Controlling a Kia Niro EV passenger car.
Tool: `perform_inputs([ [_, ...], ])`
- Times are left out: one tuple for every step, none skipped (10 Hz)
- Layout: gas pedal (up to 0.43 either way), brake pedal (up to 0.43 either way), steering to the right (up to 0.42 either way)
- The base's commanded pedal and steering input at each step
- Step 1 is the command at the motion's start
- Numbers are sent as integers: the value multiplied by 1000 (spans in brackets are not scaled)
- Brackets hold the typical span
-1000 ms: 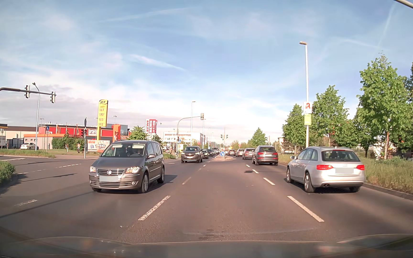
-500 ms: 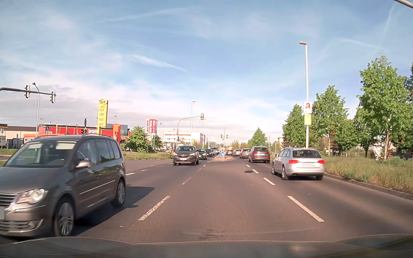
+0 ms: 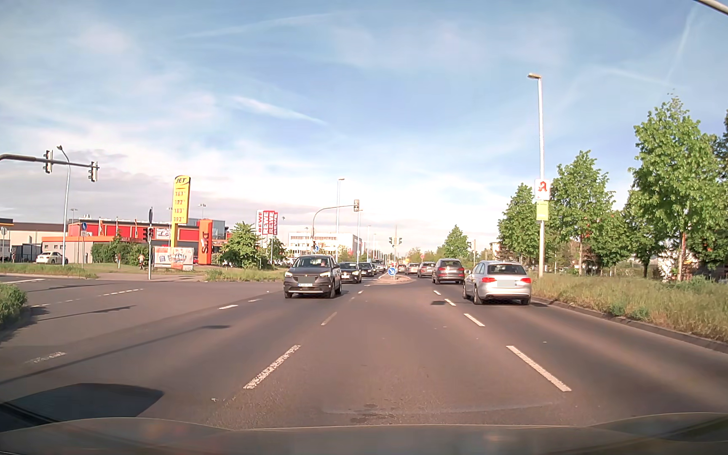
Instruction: Follow the waypoints while adhering to traffic rules and regulations
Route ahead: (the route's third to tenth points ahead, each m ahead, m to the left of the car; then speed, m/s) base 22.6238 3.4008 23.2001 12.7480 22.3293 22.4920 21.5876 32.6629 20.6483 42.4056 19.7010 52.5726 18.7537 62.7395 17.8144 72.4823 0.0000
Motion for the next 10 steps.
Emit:
perform_inputs([
  [0, 268, -6],
  [0, 268, -6],
  [0, 268, -6],
  [0, 268, -6],
  [0, 268, -6],
  [0, 268, -6],
  [0, 268, -6],
  [0, 268, -6],
  [0, 268, -6],
  [0, 268, -6],
])
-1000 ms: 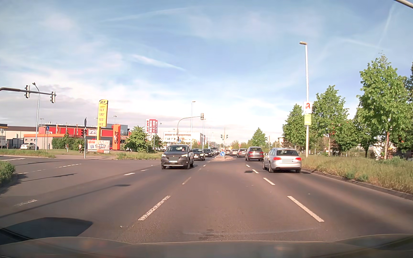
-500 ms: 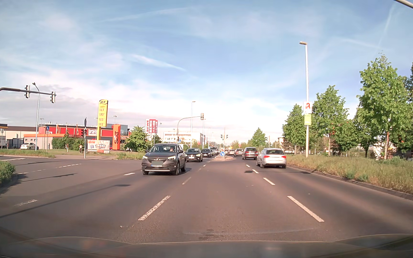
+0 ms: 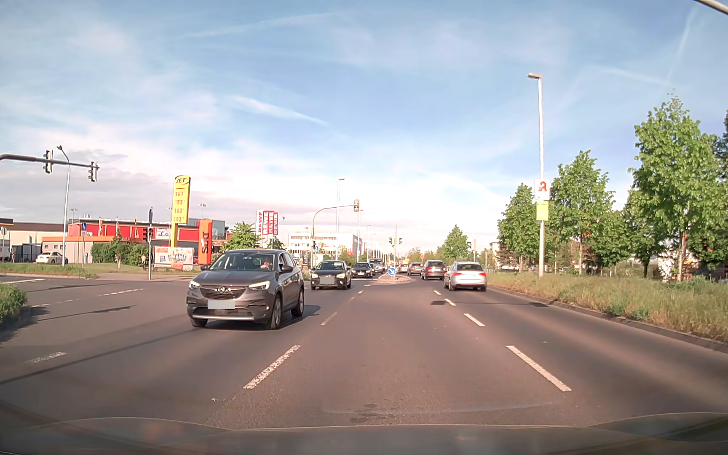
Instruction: Follow the waypoints while adhering to traffic rules and regulations
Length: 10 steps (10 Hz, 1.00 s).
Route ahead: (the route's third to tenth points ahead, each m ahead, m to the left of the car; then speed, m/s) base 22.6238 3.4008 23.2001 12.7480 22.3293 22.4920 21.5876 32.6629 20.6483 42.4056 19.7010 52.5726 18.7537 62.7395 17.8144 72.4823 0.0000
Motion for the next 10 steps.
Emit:
perform_inputs([
  [0, 268, -6],
  [0, 268, -6],
  [0, 268, -5],
  [0, 268, -6],
  [0, 268, -6],
  [0, 268, -6],
  [0, 268, -6],
  [0, 268, -6],
  [0, 268, -6],
  [0, 268, -6],
])
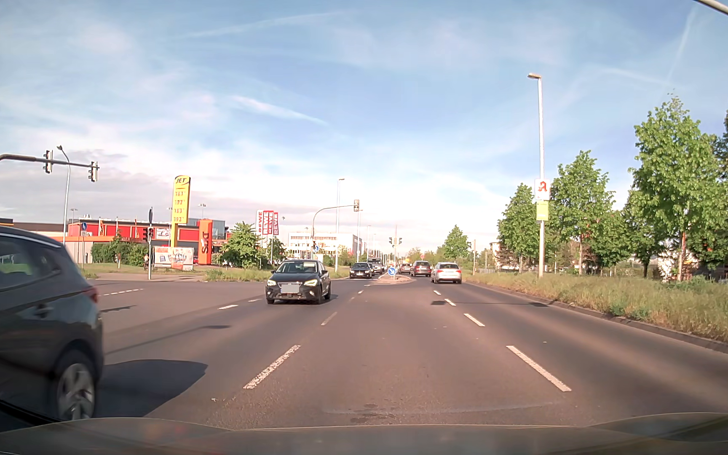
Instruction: Follow the waypoints while adhering to traffic rules and regulations
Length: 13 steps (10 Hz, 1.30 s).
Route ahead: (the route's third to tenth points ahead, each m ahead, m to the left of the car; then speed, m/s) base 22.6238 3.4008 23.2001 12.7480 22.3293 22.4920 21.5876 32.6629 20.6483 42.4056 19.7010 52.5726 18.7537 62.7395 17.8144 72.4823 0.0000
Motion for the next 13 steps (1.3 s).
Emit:
perform_inputs([
  [0, 268, -5],
  [0, 268, -6],
  [0, 268, -5],
  [0, 268, -6],
  [0, 268, -6],
  [0, 268, -6],
  [0, 268, -5],
  [0, 268, -5],
  [0, 268, -6],
  [0, 268, -6],
  [0, 268, -5],
  [0, 268, -6],
  [0, 268, -6],
])
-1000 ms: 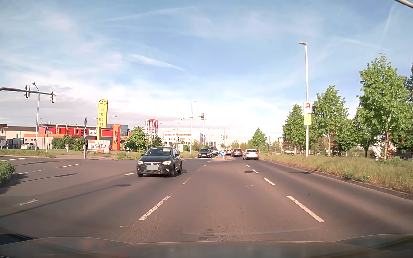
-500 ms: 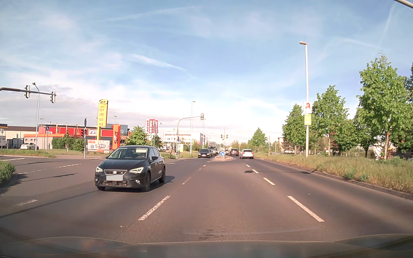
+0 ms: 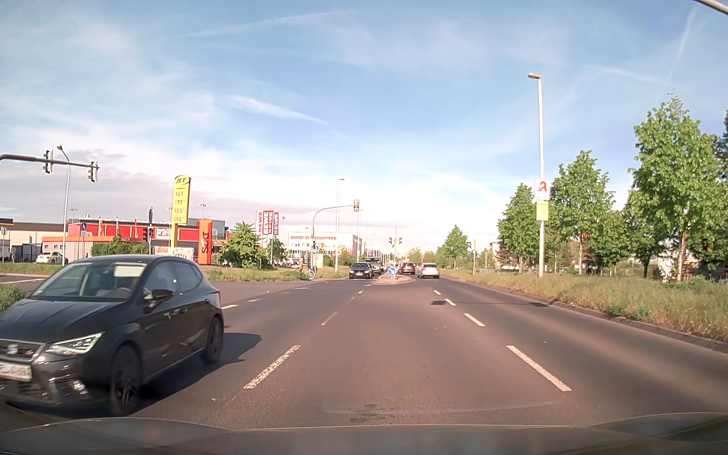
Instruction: Follow the waypoints while adhering to traffic rules and regulations
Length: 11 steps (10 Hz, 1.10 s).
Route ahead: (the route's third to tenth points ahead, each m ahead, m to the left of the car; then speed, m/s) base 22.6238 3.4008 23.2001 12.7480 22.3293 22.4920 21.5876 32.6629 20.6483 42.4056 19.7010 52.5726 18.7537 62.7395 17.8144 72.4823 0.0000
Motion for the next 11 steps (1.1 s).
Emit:
perform_inputs([
  [0, 268, -6],
  [0, 250, -6],
  [0, 0, -6],
  [0, 0, -5],
  [0, 0, -6],
  [67, 0, -6],
  [169, 0, -6],
  [197, 0, -5],
  [268, 0, -6],
  [299, 0, -6],
  [331, 0, -6],
])
